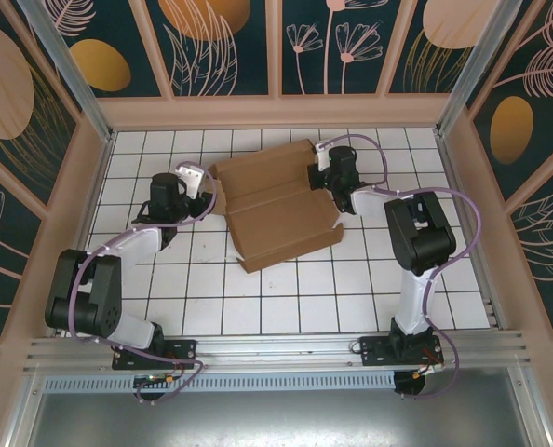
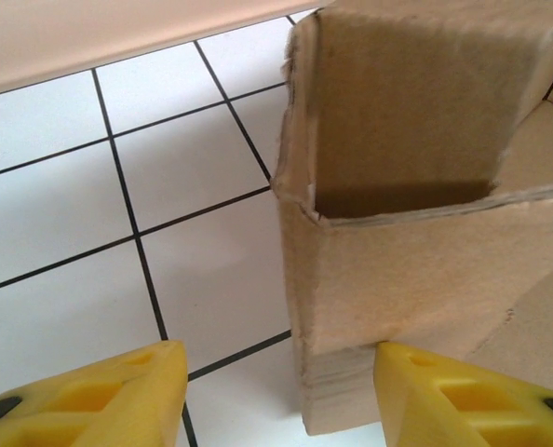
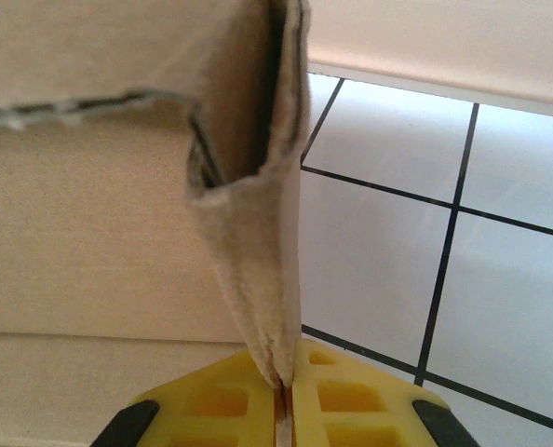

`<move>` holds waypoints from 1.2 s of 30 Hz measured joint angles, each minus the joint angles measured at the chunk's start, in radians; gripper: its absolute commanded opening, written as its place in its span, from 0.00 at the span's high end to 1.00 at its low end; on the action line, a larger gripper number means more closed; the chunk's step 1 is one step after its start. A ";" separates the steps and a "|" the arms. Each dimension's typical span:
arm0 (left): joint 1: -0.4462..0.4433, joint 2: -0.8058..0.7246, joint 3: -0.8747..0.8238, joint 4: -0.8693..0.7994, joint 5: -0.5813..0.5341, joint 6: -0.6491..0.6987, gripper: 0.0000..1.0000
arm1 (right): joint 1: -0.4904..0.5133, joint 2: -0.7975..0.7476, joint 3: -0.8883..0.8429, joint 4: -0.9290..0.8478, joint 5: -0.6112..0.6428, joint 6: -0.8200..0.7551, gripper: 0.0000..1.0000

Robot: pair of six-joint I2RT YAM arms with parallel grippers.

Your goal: Fold the paper box

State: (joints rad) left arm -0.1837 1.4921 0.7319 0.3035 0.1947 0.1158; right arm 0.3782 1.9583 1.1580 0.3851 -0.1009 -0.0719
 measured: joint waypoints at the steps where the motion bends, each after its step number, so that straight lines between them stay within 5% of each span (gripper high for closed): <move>1: 0.000 0.008 0.002 0.006 0.008 0.000 0.43 | 0.000 0.003 0.006 -0.002 -0.006 0.000 0.90; 17: -0.001 0.114 0.083 0.047 0.067 0.012 0.41 | 0.000 0.021 0.031 -0.024 -0.063 -0.008 0.89; 31: -0.019 0.120 0.086 0.120 0.053 0.018 0.58 | 0.005 0.021 0.031 -0.030 -0.077 -0.024 0.89; 36: -0.038 0.120 0.064 0.163 0.016 0.018 0.56 | 0.008 0.021 0.032 -0.032 -0.077 -0.024 0.90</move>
State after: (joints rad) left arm -0.2218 1.6123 0.7963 0.4667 0.2111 0.1341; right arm 0.3862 1.9797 1.1896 0.3534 -0.1780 -0.0963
